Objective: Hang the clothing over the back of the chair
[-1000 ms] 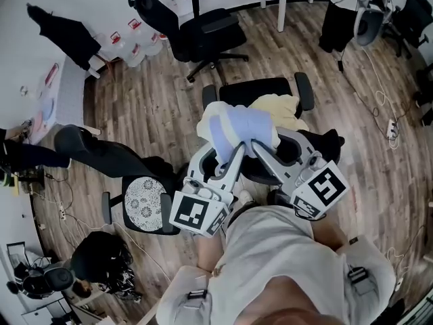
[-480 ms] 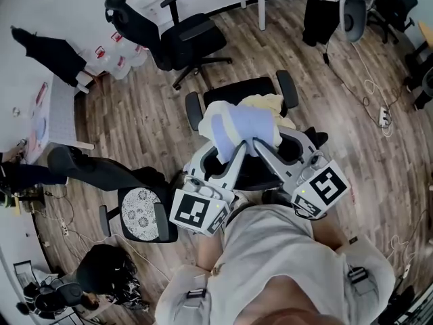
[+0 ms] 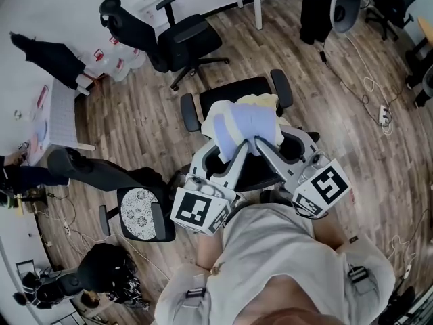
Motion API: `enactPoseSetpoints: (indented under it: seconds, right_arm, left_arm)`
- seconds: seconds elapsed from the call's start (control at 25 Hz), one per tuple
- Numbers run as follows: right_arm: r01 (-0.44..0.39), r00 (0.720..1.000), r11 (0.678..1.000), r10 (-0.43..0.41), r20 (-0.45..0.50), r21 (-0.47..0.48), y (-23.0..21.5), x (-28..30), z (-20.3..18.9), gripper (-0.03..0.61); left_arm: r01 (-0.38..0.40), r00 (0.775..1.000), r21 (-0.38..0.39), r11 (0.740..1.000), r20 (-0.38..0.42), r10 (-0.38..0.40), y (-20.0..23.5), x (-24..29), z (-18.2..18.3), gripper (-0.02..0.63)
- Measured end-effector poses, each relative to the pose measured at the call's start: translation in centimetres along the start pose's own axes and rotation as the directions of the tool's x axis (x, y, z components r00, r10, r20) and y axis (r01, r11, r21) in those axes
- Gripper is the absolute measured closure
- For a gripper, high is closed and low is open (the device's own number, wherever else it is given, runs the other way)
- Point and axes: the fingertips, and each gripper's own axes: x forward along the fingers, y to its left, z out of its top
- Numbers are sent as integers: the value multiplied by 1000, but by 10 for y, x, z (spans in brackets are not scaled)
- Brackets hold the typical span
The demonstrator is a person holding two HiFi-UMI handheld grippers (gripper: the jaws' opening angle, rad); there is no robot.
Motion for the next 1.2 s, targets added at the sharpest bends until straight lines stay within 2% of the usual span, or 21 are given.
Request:
enactPoseSetpoints:
  seconds: [0.8, 0.96, 1.2]
  right_arm:
    - [-75, 997, 997, 75, -10, 28, 4, -12, -5, 468]
    - [-59, 998, 998, 59, -6, 30, 17, -13, -12, 468]
    - [3, 1000, 1000, -3, -13, 14, 37, -13, -16, 468]
  left_arm:
    - [-77, 997, -11, 997, -19, 77, -15, -7, -7, 465]
    - [-63, 998, -11, 998, -20, 62, -16, -21, -13, 465]
    - [-2, 1000, -20, 1000, -9, 1, -13, -38, -16, 465]
